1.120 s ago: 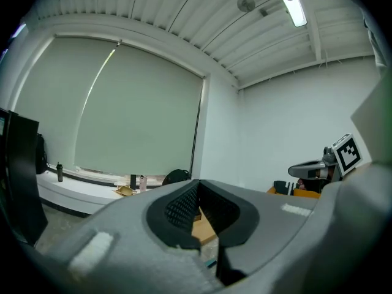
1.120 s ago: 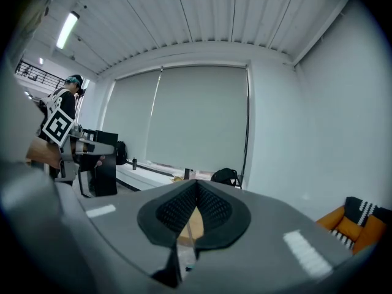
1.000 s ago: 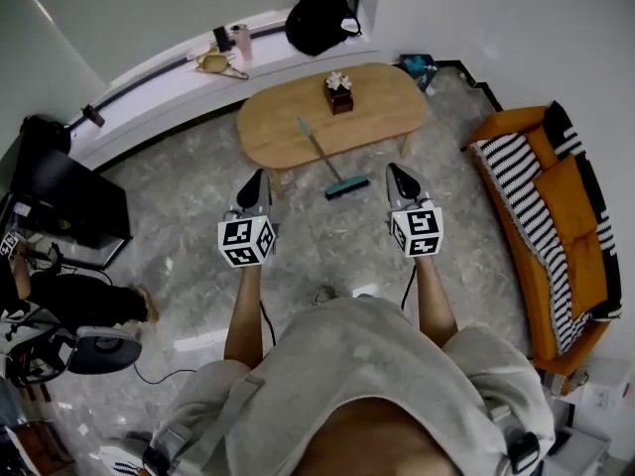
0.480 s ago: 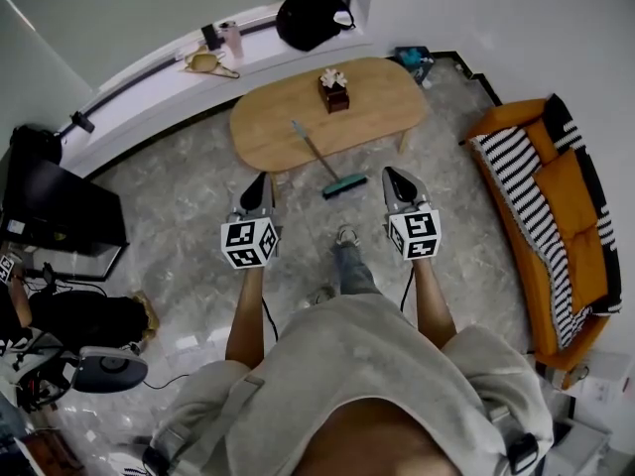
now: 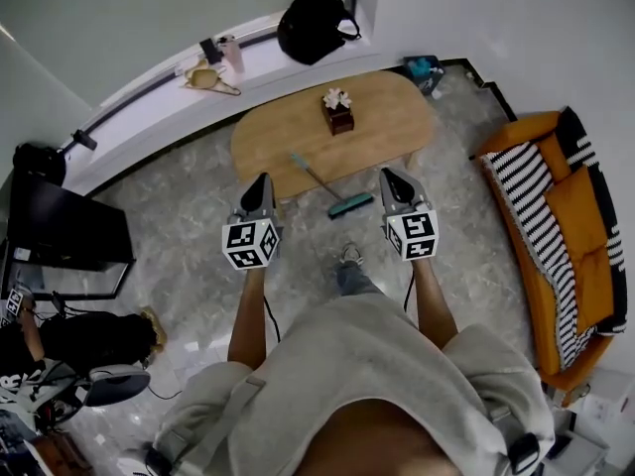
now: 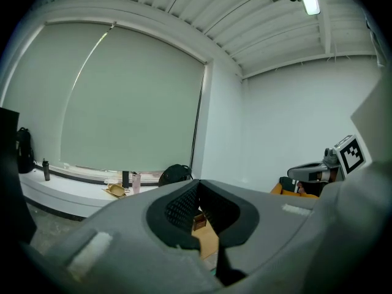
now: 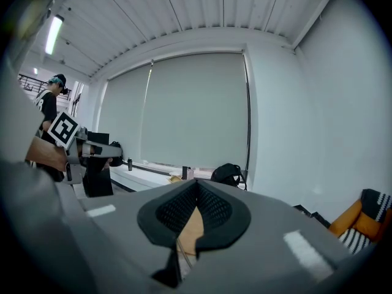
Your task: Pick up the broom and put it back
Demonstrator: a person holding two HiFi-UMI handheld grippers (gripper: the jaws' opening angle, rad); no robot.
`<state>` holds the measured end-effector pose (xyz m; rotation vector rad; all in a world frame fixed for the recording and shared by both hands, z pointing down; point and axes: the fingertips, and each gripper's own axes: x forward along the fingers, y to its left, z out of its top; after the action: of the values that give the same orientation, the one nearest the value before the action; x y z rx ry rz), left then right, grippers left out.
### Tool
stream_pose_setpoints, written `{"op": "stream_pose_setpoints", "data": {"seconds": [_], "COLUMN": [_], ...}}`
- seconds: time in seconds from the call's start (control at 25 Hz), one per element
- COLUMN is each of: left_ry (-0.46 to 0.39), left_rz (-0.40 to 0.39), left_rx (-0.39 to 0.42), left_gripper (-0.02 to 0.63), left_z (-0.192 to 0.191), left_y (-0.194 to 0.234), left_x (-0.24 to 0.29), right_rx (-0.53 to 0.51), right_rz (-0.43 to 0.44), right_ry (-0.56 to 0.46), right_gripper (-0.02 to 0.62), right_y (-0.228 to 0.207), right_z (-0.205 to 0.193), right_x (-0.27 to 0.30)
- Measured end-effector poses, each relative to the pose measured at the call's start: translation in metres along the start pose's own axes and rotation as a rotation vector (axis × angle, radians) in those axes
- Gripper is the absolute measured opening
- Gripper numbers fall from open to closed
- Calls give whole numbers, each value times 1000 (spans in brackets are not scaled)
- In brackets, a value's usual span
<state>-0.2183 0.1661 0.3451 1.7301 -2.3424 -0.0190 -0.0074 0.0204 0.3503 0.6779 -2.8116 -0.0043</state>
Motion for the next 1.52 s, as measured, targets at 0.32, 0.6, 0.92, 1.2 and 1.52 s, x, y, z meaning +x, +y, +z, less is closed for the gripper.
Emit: {"op": "stream_pose_setpoints", "data": {"seconds": [0.32, 0.6, 0.92, 1.2, 1.52], "left_ry": [44, 92, 164, 233, 284], "left_rz": [93, 161, 186, 130, 75], "left_rx": [-36, -61, -75, -101, -95], "left_gripper": [2, 1, 2, 2, 2], "left_z": [-2, -17, -42, -82, -141], "left_y": [23, 51, 81, 103, 122], "left_x": [92, 148, 163, 171, 180], "right_rx": [-7, 4, 43, 68, 76], "right_rz": [75, 143, 183, 152, 124], "right_ry": [16, 43, 98, 144, 197], "right_gripper": [0, 0, 0, 0, 0], "right_y": [-60, -92, -79, -56, -43], "right_z": [11, 3, -20, -50, -106], "right_x": [91, 167, 212, 230, 241]}}
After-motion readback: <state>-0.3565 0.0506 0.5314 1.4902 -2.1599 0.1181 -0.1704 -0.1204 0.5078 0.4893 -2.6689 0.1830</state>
